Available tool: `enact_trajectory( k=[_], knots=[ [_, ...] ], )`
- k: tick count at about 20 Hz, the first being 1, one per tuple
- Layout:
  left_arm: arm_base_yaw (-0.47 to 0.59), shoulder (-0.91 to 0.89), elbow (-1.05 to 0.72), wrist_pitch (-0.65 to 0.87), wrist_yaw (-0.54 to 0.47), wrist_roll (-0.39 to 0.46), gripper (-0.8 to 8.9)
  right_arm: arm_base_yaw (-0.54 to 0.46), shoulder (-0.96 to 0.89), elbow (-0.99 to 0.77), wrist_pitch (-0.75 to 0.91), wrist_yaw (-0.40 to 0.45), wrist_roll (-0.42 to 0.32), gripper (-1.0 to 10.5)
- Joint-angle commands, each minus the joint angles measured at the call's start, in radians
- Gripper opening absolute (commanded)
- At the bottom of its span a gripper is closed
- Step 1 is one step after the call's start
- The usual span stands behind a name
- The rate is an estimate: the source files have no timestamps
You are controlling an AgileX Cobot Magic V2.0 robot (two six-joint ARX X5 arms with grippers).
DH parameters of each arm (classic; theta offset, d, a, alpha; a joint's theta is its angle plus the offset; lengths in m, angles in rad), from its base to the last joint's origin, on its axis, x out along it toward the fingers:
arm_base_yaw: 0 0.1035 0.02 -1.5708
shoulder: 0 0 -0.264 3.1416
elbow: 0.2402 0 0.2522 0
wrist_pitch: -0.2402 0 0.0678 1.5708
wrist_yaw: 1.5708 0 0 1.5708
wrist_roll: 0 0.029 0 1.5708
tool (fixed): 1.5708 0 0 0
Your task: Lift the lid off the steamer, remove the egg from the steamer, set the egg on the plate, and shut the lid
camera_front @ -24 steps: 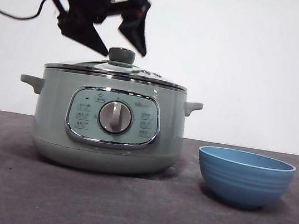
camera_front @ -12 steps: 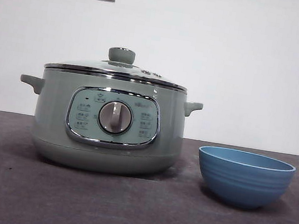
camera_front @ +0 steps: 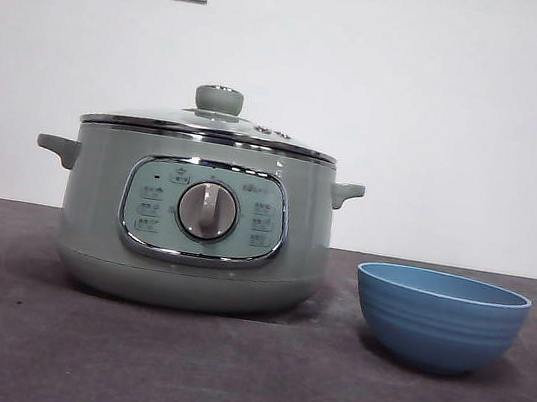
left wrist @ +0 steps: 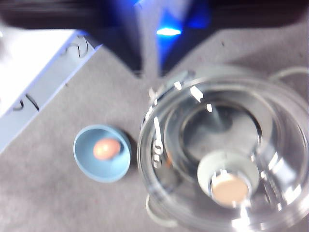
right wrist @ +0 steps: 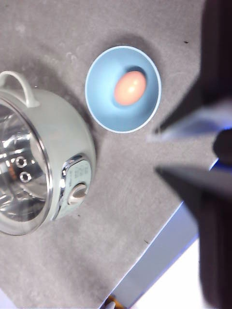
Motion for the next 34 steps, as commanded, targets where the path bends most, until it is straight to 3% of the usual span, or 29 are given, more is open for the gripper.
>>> enact_trajectory(
  k=[1, 13, 17, 19, 22, 25, 28, 31, 34],
  knots=[
    [-0.003, -0.003, 0.0, -0.006, 0.001, 0.01, -0.08, 0.002, -0.002, 0.002, 0.001, 0.002, 0.006, -0.1],
    [-0.003, -0.002, 0.0, 0.014, -0.003, 0.006, -0.03, 0.002, -0.002, 0.002, 0.001, 0.005, 0.006, 0.0],
    [-0.002, -0.003, 0.0, 0.111, -0.085, 0.018, -0.03, 0.002, -0.002, 0.002, 0.001, 0.006, 0.006, 0.0],
    [0.003, -0.025, -0.001, 0.154, -0.119, 0.091, -0.03, 0.002, -0.002, 0.002, 0.001, 0.006, 0.006, 0.0],
    [0.088, -0.101, -0.042, 0.41, -0.087, 0.208, -0.03, 0.002, -0.002, 0.002, 0.0, 0.006, 0.006, 0.0],
    [0.223, -0.261, -0.24, 0.695, 0.026, 0.193, -0.03, 0.002, -0.002, 0.002, 0.0, 0.006, 0.006, 0.0],
    [0.358, -0.461, -0.539, 0.908, 0.023, 0.183, -0.03, 0.002, -0.002, 0.002, 0.0, 0.006, 0.006, 0.0],
    [0.48, -0.654, -0.837, 1.047, -0.019, 0.183, -0.03, 0.002, -0.002, 0.002, 0.0, 0.006, 0.006, 0.0],
    [0.546, -0.827, -1.073, 1.075, -0.059, 0.167, -0.03, 0.002, -0.002, 0.002, 0.0, 0.006, 0.006, 0.0]
  ],
)
